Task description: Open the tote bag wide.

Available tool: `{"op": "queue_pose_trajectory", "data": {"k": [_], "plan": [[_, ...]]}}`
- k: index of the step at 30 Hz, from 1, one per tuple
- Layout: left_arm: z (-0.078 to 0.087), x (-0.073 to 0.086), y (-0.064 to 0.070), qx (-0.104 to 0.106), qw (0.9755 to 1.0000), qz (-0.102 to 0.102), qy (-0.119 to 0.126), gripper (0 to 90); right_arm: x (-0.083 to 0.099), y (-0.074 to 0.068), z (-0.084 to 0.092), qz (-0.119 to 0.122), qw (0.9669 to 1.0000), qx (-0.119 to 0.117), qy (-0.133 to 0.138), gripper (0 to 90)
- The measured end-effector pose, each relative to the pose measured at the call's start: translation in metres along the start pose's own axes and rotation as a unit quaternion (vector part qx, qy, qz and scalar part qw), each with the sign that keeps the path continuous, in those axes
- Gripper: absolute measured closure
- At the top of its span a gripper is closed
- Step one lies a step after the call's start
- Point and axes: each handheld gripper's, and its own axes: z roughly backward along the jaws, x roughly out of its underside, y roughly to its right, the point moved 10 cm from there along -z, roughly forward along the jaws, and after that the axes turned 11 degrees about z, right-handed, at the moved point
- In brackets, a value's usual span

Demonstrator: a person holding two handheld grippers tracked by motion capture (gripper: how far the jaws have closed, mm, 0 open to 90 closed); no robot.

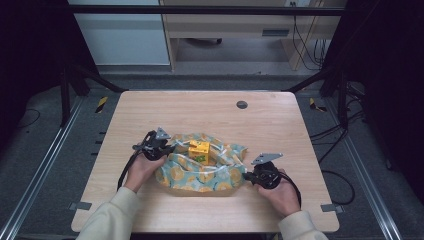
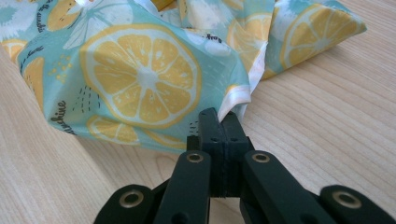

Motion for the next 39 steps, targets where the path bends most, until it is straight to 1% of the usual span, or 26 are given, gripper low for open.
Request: {"op": "queue_pose_trajectory", "data": {"k": [7,8,9,11,12,13,15,16,17,18,19,21,23,24,25,27,28,30,31,33,36,37,39], "plan": [[0.000,0.004,-0.001,-0.002,1.0000,0.001,-0.005,87.5,0.001,0.003,0.000,-0.006,1.0000,0.007,0.000,90.0],[0.000,0.005,-0.001,-0.003,1.0000,0.001,-0.007,87.3,0.001,0.004,0.000,-0.004,1.0000,0.008,-0.001,90.0],[0.001,0.006,-0.001,-0.004,1.0000,0.001,-0.007,87.1,0.001,0.004,0.000,-0.008,0.9999,0.009,-0.002,90.0],[0.001,0.008,0.000,-0.011,0.9999,-0.001,-0.006,85.4,0.000,0.003,0.000,-0.004,1.0000,0.007,0.003,90.0],[0.003,0.008,-0.001,-0.017,0.9999,-0.001,-0.001,83.4,-0.001,0.002,0.001,-0.003,1.0000,0.003,0.005,86.6],[0.005,0.007,-0.002,-0.020,0.9998,0.001,0.004,80.1,-0.002,0.001,0.003,-0.006,0.9999,0.003,0.008,80.1],[0.013,0.003,-0.005,-0.034,0.9992,0.002,0.019,69.2,-0.005,0.002,0.007,0.000,0.9998,0.013,0.017,67.4],[0.018,0.000,-0.005,-0.036,0.9990,0.004,0.027,62.9,-0.007,0.003,0.011,-0.003,0.9995,0.020,0.023,58.3],[0.022,-0.003,-0.005,-0.035,0.9988,0.007,0.034,59.0,-0.010,0.005,0.015,-0.002,0.9992,0.025,0.031,51.2],[0.026,-0.006,-0.004,-0.032,0.9986,0.009,0.041,54.6,-0.012,0.006,0.019,-0.005,0.9988,0.032,0.036,47.2],[0.031,-0.009,-0.004,-0.031,0.9985,0.006,0.044,50.9,-0.014,0.007,0.024,-0.003,0.9985,0.036,0.042,42.4],[0.038,-0.015,-0.002,-0.027,0.9980,0.013,0.056,43.4,-0.018,0.010,0.032,-0.004,0.9975,0.047,0.052,33.0],[0.047,-0.022,0.001,-0.018,0.9976,0.014,0.065,38.6,-0.022,0.012,0.039,0.000,0.9969,0.052,0.060,27.6],[0.051,-0.026,0.001,-0.019,0.9971,0.013,0.073,37.0,-0.024,0.014,0.043,-0.004,0.9967,0.055,0.059,24.6],[0.057,-0.032,0.002,-0.019,0.9964,0.014,0.081,35.5,-0.027,0.016,0.047,-0.002,0.9964,0.058,0.062,23.4],[0.066,-0.039,0.003,-0.014,0.9954,0.017,0.093,31.1,-0.034,0.020,0.055,-0.003,0.9948,0.067,0.077,21.3],[0.070,-0.042,0.003,-0.013,0.9950,0.017,0.098,29.5,-0.037,0.022,0.059,-0.006,0.9943,0.070,0.080,20.4],[0.078,-0.045,0.001,-0.015,0.9944,0.017,0.103,27.2,-0.041,0.027,0.066,-0.005,0.9930,0.079,0.088,20.0],[0.081,-0.046,-0.001,-0.015,0.9941,0.018,0.106,25.9,-0.042,0.030,0.069,-0.011,0.9923,0.085,0.090,19.1],[0.086,-0.045,-0.006,-0.018,0.9939,0.021,0.107,23.8,-0.044,0.037,0.074,-0.020,0.9908,0.093,0.096,18.1],[0.092,-0.040,-0.017,-0.026,0.9941,0.030,0.101,20.9,-0.042,0.051,0.080,-0.041,0.9875,0.110,0.104,16.8],[0.094,-0.037,-0.020,-0.029,0.9939,0.033,0.101,20.0,-0.041,0.055,0.081,-0.048,0.9862,0.118,0.106,16.3],[0.096,-0.030,-0.029,-0.036,0.9940,0.038,0.096,17.4,-0.036,0.067,0.082,-0.059,0.9823,0.143,0.106,15.2]]}}
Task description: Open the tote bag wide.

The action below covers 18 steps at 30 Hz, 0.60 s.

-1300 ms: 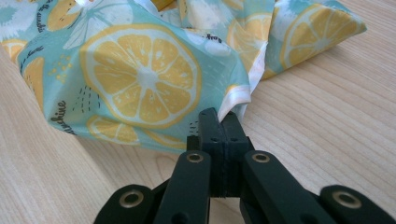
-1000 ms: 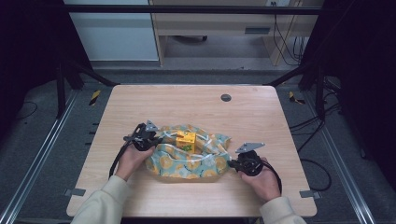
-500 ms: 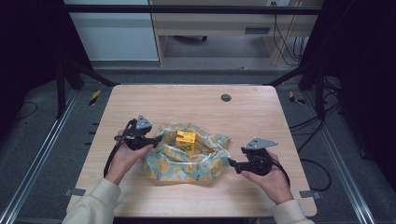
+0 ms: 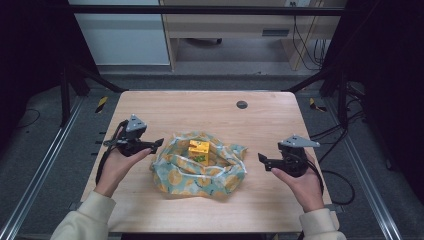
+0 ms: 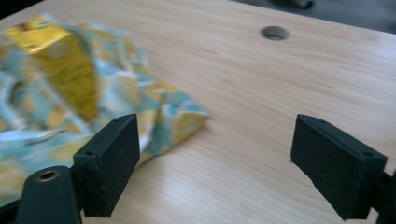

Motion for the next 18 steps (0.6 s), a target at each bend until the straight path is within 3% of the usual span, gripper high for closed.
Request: {"op": "queue_pose_trajectory", "data": {"k": [8,13,18], "plan": [[0.004,0.032,-0.035,-0.034,0.9988,0.030,-0.020,8.5,0.022,0.029,-0.012,-0.052,0.9972,0.052,-0.013,8.1],[0.008,0.057,-0.054,-0.043,0.9973,0.050,-0.033,8.2,0.042,0.035,-0.017,-0.072,0.9950,0.060,-0.034,8.0],[0.010,0.082,-0.066,-0.058,0.9957,0.057,-0.045,8.3,0.061,0.036,-0.020,-0.086,0.9928,0.065,-0.053,8.5]]}}
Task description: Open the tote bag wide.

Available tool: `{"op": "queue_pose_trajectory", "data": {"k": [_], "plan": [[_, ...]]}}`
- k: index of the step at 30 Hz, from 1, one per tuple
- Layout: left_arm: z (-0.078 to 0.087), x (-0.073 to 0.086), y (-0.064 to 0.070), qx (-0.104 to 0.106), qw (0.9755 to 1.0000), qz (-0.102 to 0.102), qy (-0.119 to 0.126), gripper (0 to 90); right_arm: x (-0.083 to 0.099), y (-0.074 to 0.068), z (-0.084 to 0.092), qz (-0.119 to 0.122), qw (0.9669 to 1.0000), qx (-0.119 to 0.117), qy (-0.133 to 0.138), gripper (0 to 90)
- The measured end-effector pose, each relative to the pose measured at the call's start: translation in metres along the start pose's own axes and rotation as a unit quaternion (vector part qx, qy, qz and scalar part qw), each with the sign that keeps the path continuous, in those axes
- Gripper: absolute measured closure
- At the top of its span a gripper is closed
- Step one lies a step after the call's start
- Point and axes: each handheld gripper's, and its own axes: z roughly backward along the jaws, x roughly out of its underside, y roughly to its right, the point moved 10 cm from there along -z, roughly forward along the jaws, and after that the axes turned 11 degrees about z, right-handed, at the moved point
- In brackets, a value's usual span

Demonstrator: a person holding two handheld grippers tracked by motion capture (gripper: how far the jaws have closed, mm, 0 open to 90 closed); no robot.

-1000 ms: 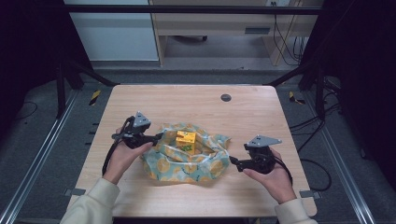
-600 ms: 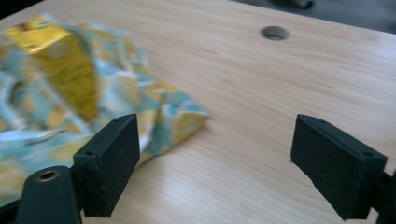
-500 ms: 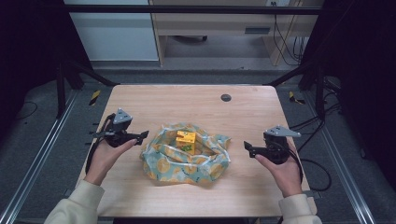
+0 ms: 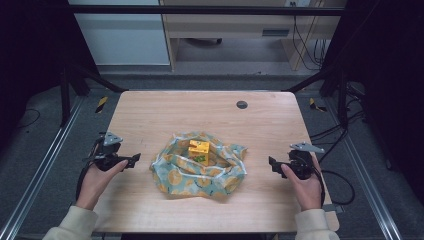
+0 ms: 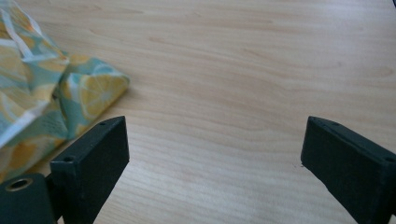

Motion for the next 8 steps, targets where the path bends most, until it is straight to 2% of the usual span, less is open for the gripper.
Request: {"op": "queue_pose_trajectory", "data": {"k": [1,3,4,7,8], "plan": [[-0.001,0.005,-0.003,-0.008,1.0000,0.001,0.001,8.5,0.003,0.000,-0.001,-0.004,1.0000,-0.001,-0.003,8.5],[-0.001,0.014,-0.007,-0.014,0.9998,-0.011,-0.011,8.7,0.012,-0.002,-0.002,-0.009,0.9999,0.002,-0.012,8.7],[-0.001,0.016,-0.009,-0.017,0.9997,-0.011,-0.013,8.7,0.016,-0.003,-0.003,-0.003,0.9998,0.001,-0.018,8.6],[-0.001,0.020,-0.013,-0.016,0.9998,0.002,-0.008,8.4,0.023,-0.004,-0.004,0.008,0.9996,0.005,-0.027,8.8],[-0.002,0.019,-0.015,-0.018,0.9998,0.005,-0.008,8.3,0.023,-0.003,-0.004,0.002,0.9996,0.007,-0.026,8.7]]}}
